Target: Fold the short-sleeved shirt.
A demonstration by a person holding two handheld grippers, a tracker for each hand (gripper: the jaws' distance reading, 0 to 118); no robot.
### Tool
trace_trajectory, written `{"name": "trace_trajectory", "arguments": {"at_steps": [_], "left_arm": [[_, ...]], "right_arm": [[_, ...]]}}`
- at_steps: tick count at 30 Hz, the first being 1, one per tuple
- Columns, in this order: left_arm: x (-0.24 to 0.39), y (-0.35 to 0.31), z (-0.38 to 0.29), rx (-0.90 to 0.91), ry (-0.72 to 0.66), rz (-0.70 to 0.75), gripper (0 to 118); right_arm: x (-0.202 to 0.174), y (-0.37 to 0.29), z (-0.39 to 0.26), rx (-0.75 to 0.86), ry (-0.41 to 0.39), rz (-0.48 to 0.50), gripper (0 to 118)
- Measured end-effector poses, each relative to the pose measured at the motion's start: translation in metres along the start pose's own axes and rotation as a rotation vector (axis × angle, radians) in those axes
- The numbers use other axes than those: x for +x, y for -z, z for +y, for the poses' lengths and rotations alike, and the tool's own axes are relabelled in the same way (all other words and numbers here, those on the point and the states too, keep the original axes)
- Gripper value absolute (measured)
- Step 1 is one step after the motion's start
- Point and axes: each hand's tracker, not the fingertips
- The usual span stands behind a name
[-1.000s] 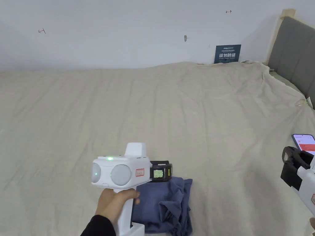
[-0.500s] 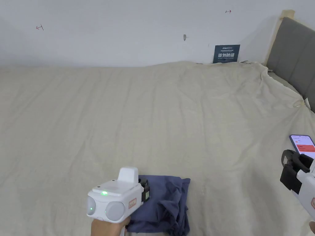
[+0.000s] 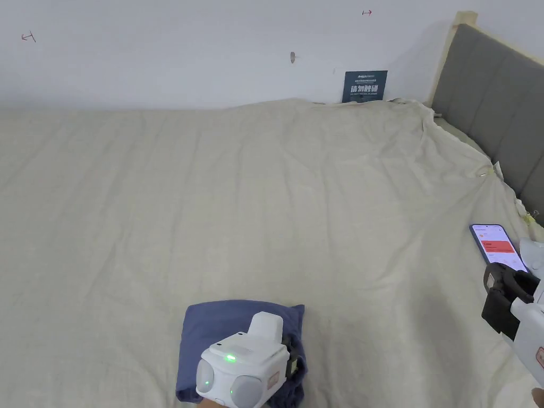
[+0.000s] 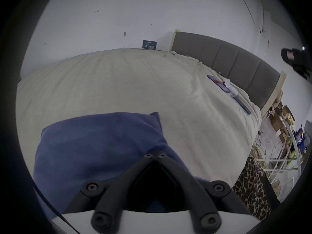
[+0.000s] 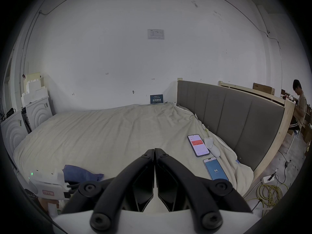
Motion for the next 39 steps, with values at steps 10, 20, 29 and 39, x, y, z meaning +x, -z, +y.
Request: {"name": "trace_trajectory", "arguments": {"at_steps": [10, 20, 29, 39], "left_arm": [[0.013, 0.002, -0.005, 0.01, 0.035, 0.023, 0], [0.007, -0.061, 0.033, 0.23, 0.009, -0.007, 0], [-0.034, -0.146, 0.083, 0.454, 0.024, 0.116, 0], [-0.098, -0.21, 0.092, 0.615, -0.018, 0.326, 0]], "right_arm": [[-0.001, 0.002, -0.001, -0.006, 0.004, -0.002, 0], [-0.02, 0.001, 0.009, 0.05, 0.006, 0.023, 0], [-0.052, -0.005, 0.031, 0.126, -0.013, 0.071, 0], [-0.085, -0.003, 0.043, 0.202, -0.039, 0.101, 0]]}}
